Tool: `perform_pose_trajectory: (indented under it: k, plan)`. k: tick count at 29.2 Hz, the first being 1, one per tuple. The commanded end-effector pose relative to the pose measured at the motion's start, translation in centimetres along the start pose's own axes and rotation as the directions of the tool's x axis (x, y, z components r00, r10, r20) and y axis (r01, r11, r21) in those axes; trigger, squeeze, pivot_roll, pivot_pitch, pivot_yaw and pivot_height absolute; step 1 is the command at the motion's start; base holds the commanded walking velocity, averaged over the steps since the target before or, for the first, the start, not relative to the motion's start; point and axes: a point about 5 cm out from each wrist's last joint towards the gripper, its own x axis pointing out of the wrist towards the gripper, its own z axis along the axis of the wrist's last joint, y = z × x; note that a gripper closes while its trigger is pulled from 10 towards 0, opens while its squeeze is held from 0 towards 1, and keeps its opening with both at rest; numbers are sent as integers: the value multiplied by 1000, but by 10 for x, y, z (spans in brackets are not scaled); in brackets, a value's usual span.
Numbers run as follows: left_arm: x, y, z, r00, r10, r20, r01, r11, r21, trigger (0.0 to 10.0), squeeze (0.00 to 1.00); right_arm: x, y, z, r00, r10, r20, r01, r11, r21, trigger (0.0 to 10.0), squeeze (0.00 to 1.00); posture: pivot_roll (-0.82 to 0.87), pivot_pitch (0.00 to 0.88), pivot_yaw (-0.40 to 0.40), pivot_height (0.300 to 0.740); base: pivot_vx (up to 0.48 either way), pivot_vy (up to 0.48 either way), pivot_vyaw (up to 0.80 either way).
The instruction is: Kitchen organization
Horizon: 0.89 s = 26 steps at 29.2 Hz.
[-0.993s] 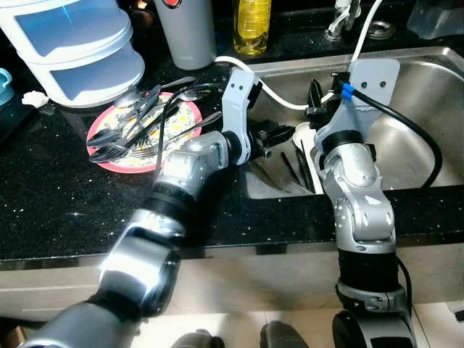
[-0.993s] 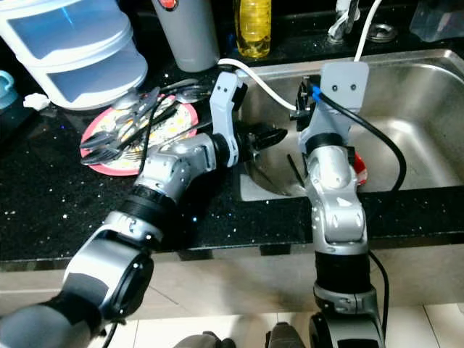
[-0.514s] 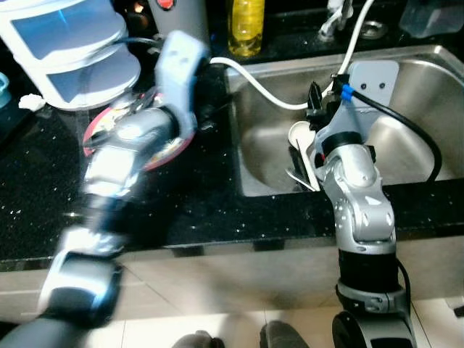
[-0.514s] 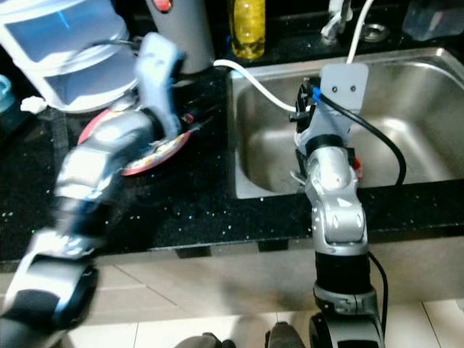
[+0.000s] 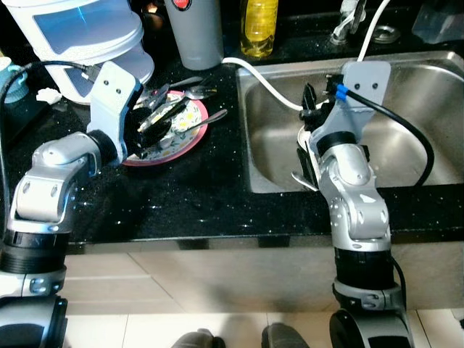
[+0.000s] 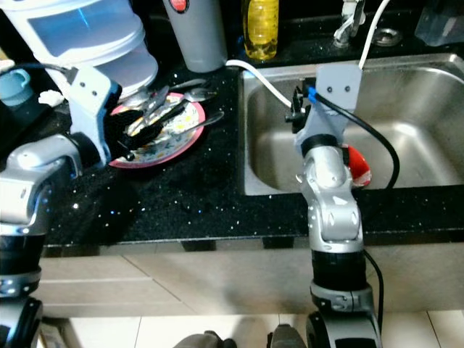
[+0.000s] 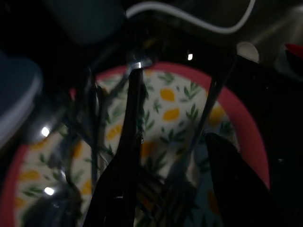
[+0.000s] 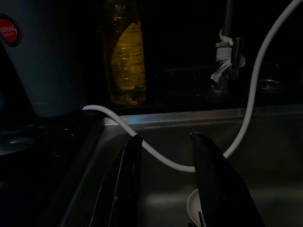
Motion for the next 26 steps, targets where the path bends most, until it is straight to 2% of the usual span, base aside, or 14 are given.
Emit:
perform_pose_trajectory:
  k: [1,3,9,12,16,20,23,26]
  plan:
    - [-6,12,-1,1000,20,-12,-21,1000,-11,10000,0,2,3,2,1000,14,12,-15,1000,11,10000,0,2,116,99,740,0,0,0]
    - [0,17,-6,1000,17,-17,-18,999,-51,10000,0,2,5,2,1000,17,11,-17,1000,13,10000,0,1,115,98,740,0,0,0]
    - [15,22,-15,997,15,-70,-18,999,-41,10000,0,3,7,3,1000,25,18,-25,1000,13,10000,0,-12,113,96,740,0,0,0]
    - [22,20,-19,995,-52,-80,46,996,-74,10000,0,4,6,3,1000,23,17,-23,1000,10,10000,0,-11,109,93,740,0,0,0]
    - [27,19,-21,991,-89,-97,81,994,-77,10000,0,4,6,3,999,25,20,-25,1000,11,10000,0,-14,105,93,740,0,0,0]
    - [29,18,-23,987,-119,-112,114,992,-56,10000,0,4,7,3,999,27,22,-27,1000,11,10000,0,-14,98,94,740,0,0,0]
    - [30,21,-35,970,-138,-199,143,990,6,10000,0,4,8,3,999,28,24,-29,1000,10,10000,0,-19,88,93,740,0,0,0]
    - [30,21,-40,960,-151,-234,161,987,24,10000,0,4,7,3,999,28,25,-29,1000,10,10000,0,-19,87,93,740,0,0,0]
